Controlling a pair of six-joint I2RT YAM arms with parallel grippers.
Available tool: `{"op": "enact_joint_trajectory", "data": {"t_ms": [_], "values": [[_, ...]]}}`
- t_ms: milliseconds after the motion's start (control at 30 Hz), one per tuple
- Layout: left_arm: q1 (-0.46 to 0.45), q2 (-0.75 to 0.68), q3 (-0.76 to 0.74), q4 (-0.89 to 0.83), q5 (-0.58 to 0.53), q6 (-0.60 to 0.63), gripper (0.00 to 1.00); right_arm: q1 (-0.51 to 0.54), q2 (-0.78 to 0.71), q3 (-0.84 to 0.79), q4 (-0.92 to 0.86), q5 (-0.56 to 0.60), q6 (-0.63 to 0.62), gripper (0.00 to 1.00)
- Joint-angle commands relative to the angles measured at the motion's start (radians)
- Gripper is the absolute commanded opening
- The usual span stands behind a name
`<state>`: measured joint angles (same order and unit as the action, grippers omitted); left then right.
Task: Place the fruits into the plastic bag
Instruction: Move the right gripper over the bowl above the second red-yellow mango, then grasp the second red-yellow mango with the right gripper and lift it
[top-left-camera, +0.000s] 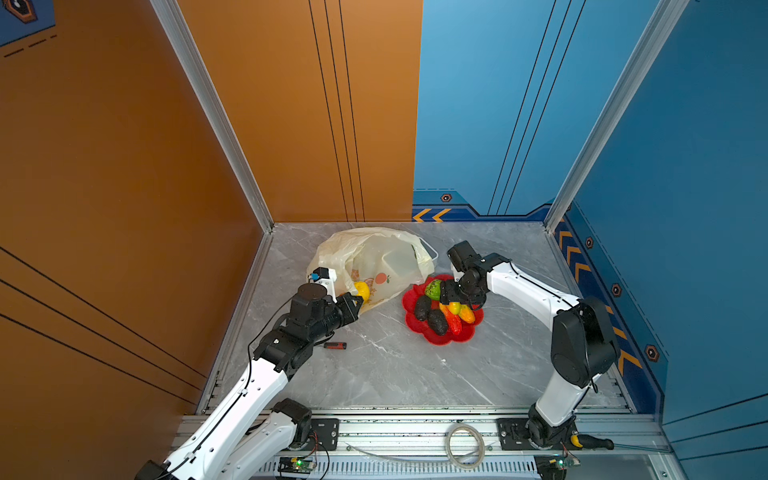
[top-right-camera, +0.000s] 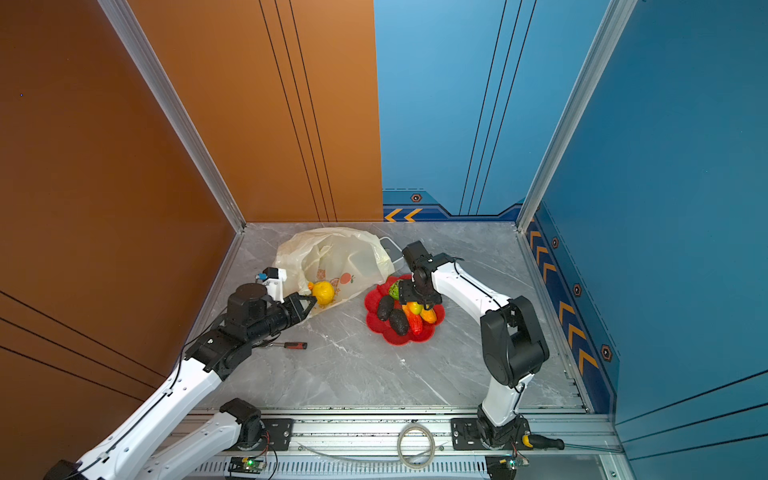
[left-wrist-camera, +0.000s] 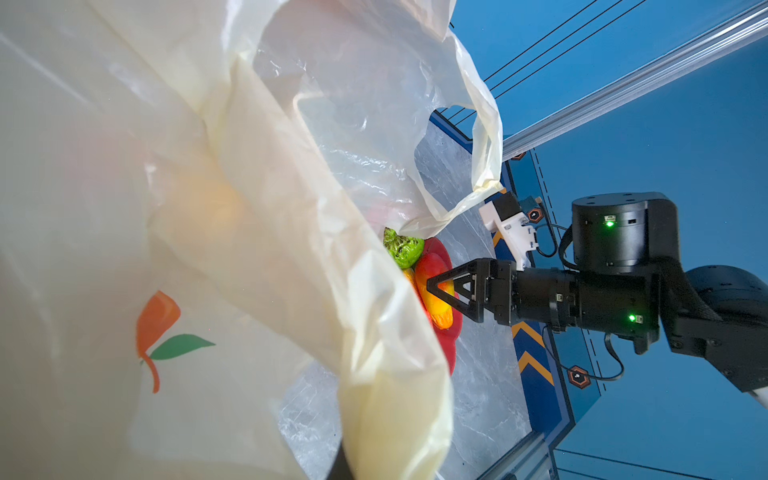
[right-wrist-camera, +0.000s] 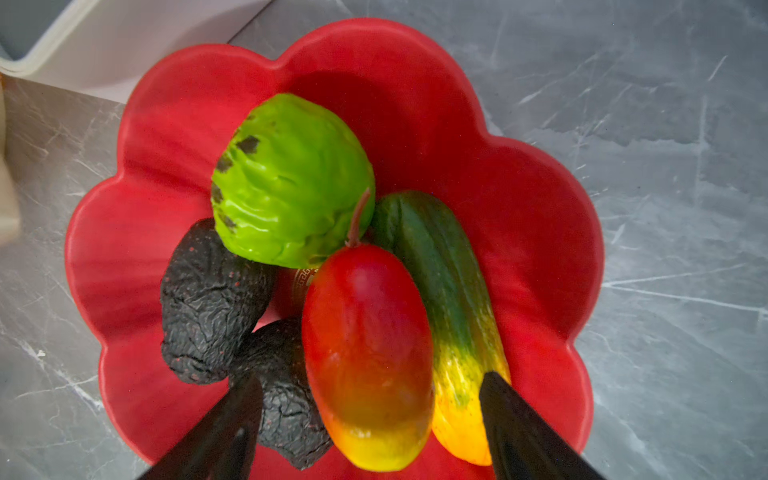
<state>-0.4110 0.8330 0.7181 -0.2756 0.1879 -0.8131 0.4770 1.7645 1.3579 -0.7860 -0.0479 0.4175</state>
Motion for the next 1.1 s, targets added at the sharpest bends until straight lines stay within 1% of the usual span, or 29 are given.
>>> {"op": "enact_joint_trajectory", "data": {"t_ms": [0, 233, 700, 767, 867, 1000, 1067], "values": [[0.013, -0.005, -0.008, 0.015, 0.017, -0.004, 0.00, 0.001, 0.022, 0.038, -0.031, 0.026, -0.015, 0.78], [0.021, 0.000, -0.006, 0.012, 0.025, -0.003, 0.00, 0.001, 0.047, 0.052, -0.030, 0.022, -0.018, 0.69], [0.029, 0.008, -0.011, 0.022, 0.035, -0.006, 0.00, 0.010, 0.069, 0.059, -0.031, 0.017, -0.015, 0.63], [0.031, 0.006, -0.012, 0.022, 0.037, -0.006, 0.00, 0.012, 0.071, 0.062, -0.031, 0.017, -0.014, 0.61], [0.031, 0.001, -0.016, 0.023, 0.036, -0.009, 0.00, 0.012, 0.070, 0.062, -0.031, 0.014, -0.013, 0.52], [0.032, -0.003, -0.019, 0.023, 0.035, -0.011, 0.00, 0.012, 0.060, 0.057, -0.032, 0.014, -0.010, 0.49], [0.034, -0.006, -0.021, 0.022, 0.035, -0.012, 0.00, 0.012, 0.049, 0.055, -0.031, 0.014, -0.008, 0.49]]}}
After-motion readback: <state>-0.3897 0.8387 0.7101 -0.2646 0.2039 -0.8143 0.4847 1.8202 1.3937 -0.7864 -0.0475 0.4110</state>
